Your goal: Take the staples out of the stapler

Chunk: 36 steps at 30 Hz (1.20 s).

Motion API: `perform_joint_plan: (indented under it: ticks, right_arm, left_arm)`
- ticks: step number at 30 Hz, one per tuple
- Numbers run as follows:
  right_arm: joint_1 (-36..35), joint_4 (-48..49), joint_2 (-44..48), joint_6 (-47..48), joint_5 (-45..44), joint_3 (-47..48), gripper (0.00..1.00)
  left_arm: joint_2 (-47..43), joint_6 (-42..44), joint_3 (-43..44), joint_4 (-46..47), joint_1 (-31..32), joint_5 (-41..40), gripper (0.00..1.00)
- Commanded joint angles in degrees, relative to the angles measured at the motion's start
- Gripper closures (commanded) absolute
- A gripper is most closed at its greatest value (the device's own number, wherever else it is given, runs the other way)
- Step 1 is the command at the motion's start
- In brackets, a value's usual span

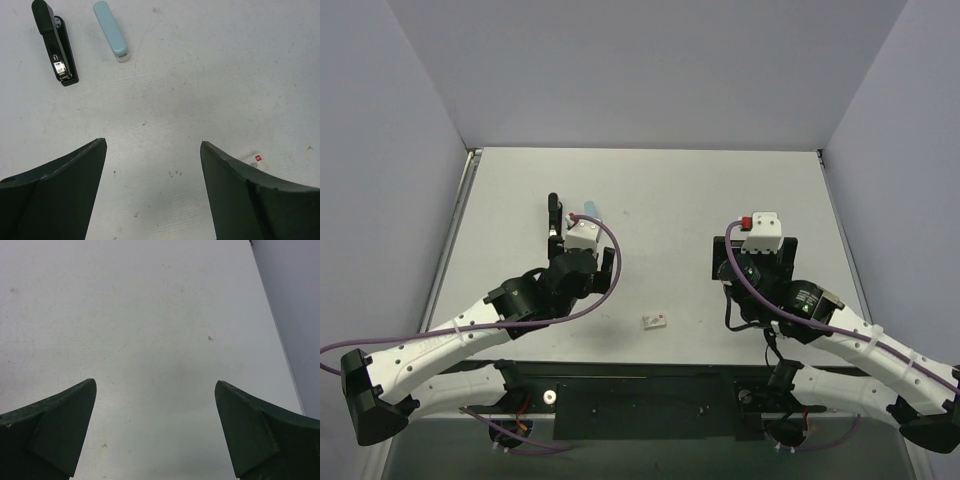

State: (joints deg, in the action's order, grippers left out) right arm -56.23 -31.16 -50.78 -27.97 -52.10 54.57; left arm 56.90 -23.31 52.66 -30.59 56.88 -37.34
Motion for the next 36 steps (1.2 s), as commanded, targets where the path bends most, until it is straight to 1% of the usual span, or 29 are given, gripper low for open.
perform_joint_plan:
  ticks: [1,21,28,31,33,35,36]
  right_arm:
    - [0.33,-1.45,-0.89,0.46,-3.63,2.21,0.00]
    - [0.42,-1.45,-2.30,0.63,-3.98,3.79,0.00]
    - [0.33,-1.36,-1.34,1.16,-3.80,3.71,0.00]
    - [0.42,-0.84,-0.72,4.84,-0.39,3.53,0.00]
    - [0.85,-0.66,-1.85,5.90,-1.68,4.05,0.01]
    - [1.03,-1.53,-3.70,4.86,-4.75,5.45,0.00]
    - [1.03,-2.23,-4.23,4.50,-4.68,5.81,0.00]
  left_arm:
    - [-0.30,1.60,2.18,2.29,-0.28,0.08,0.14]
    - [-2.76,2.22,2.62,2.11,-0.28,-0.10,0.14]
    - [-2.68,2.13,3.58,1.76,-0.28,-0.10,0.14]
    - [-2.76,1.95,4.11,1.41,-0.28,-0.19,0.14]
    - [-2.94,1.78,4.29,1.15,-0.19,-0.71,0.14]
    - [-3.03,1.60,4.29,1.41,-0.28,-1.94,0.13]
    - [-3.03,1.60,4.03,2.37,-0.28,-2.73,0.13]
